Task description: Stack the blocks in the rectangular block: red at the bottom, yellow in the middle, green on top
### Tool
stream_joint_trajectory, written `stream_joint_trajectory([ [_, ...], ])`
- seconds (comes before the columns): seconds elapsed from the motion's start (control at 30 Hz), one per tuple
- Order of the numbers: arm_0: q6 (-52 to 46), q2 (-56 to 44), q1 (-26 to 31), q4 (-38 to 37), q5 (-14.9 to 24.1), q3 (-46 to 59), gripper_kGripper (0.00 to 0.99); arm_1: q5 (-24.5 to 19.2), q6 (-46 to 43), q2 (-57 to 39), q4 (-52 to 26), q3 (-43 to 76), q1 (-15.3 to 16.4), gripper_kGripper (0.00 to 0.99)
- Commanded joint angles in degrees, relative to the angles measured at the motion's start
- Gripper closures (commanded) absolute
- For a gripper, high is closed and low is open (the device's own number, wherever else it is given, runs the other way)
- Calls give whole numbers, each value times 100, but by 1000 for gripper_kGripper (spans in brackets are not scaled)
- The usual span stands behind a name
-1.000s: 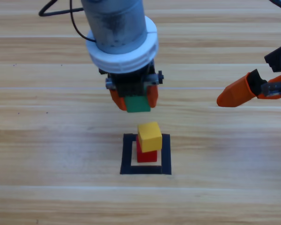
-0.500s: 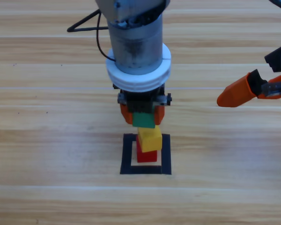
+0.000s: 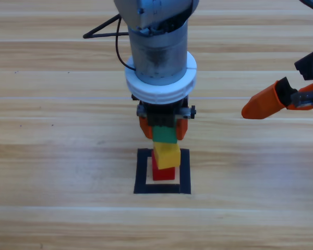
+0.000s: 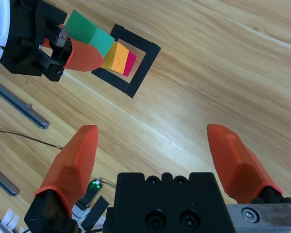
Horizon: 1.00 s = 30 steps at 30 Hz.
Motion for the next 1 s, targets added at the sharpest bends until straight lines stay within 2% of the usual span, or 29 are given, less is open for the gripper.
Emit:
stream_joint_trajectory([
  [0.03,66,319,-69,41,73,27,990,108,-137,-44,47,168,-172,0],
  [1.0,128,407,54,6,55,256,990,116,-401,18,12,151,-172,1],
])
